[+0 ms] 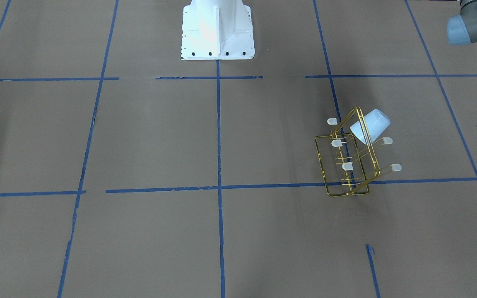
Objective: Hang cup on cup holder
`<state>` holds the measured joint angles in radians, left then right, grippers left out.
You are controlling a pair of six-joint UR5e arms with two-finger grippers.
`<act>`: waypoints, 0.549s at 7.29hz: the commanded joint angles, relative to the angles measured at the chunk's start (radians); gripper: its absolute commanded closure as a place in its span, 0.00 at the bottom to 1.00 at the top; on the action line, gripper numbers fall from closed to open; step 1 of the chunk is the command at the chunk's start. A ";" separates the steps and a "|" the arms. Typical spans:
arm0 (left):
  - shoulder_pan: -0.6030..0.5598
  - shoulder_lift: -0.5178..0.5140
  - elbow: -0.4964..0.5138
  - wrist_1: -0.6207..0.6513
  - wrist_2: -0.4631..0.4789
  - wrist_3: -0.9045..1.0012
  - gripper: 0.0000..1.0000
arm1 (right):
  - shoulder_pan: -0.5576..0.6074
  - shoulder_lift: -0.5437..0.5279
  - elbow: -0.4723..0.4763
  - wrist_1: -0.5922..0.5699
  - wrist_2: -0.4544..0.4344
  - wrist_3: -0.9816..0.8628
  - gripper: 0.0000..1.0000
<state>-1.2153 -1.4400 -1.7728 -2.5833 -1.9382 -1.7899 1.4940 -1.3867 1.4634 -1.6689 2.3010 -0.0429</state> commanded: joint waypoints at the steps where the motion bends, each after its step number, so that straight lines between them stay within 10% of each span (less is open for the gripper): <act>1: -0.074 -0.006 -0.001 0.225 -0.129 0.362 0.00 | 0.000 0.000 0.000 0.000 0.000 0.000 0.00; 4: -0.250 -0.005 0.001 0.571 -0.295 0.985 0.00 | 0.000 0.000 0.000 0.001 0.000 0.000 0.00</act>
<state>-1.3833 -1.4458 -1.7724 -2.1735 -2.1725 -1.0882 1.4941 -1.3868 1.4634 -1.6687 2.3010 -0.0429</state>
